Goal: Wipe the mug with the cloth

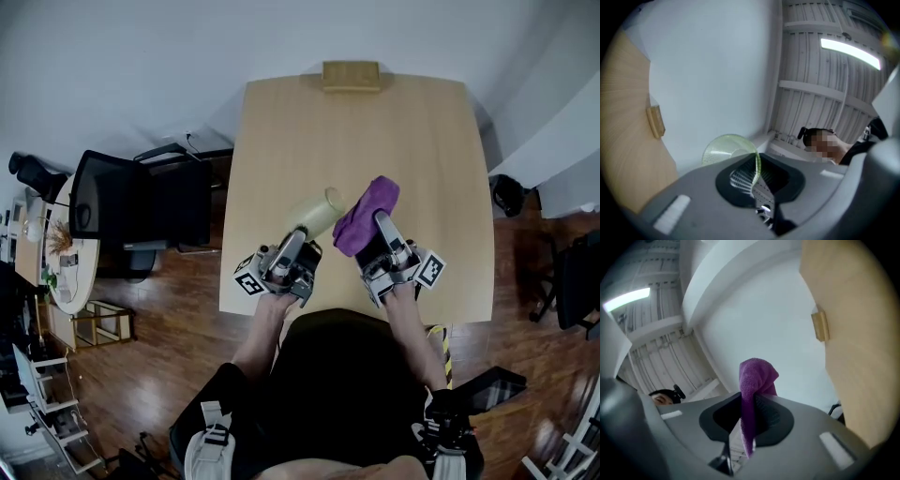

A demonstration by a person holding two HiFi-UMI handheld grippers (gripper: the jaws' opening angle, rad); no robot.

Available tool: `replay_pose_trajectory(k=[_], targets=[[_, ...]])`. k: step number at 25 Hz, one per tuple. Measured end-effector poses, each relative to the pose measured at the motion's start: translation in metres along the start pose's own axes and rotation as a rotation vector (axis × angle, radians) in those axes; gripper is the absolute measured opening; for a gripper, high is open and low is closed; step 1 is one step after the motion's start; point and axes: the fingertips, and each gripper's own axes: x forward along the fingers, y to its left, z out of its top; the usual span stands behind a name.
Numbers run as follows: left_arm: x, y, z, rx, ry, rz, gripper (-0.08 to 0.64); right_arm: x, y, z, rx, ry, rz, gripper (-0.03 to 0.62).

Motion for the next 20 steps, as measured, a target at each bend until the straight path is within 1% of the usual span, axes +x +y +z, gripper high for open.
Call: replay_pose_trajectory(k=[2,4,5,8,11,13,15,16,17,18,20], targets=[[0.006,-0.002,-0.007,0.004,0.020,-0.014,0.041,0.008,-0.003,-0.023,0.095,0.029,0.017,0.060],[0.007,-0.002,-0.007,-0.004,0.010,-0.020,0.044,0.008,-0.015,-0.043,0.161,0.060,-0.009,0.060],[0.007,-0.001,-0.007,0.003,0.014,-0.016,0.044,0.006,-0.021,-0.051,0.177,0.080,-0.033,0.060],[0.009,-0.003,-0.011,0.042,0.071,-0.017,0.049,-0.002,-0.040,-0.068,0.178,0.163,-0.124,0.060],[0.012,-0.010,-0.022,0.069,0.159,-0.042,0.049,-0.012,-0.060,-0.082,0.182,0.250,-0.229,0.060],[0.012,-0.011,-0.032,0.076,0.217,-0.046,0.047,-0.021,-0.072,-0.086,0.163,0.301,-0.294,0.058],[0.009,-0.008,-0.035,0.060,0.227,-0.041,0.044,-0.029,-0.078,-0.084,0.122,0.336,-0.339,0.059],[0.007,-0.008,-0.033,0.044,0.212,-0.045,0.041,-0.032,-0.078,-0.079,0.105,0.330,-0.348,0.060],[0.004,-0.009,-0.029,0.027,0.190,-0.056,0.040,-0.033,-0.075,-0.069,0.099,0.299,-0.337,0.060],[0.003,-0.011,-0.026,0.013,0.171,-0.069,0.040,-0.034,-0.068,-0.055,0.105,0.243,-0.302,0.060],[0.001,-0.015,-0.020,0.002,0.154,-0.092,0.041,-0.034,-0.049,-0.020,0.141,0.105,-0.177,0.060]])
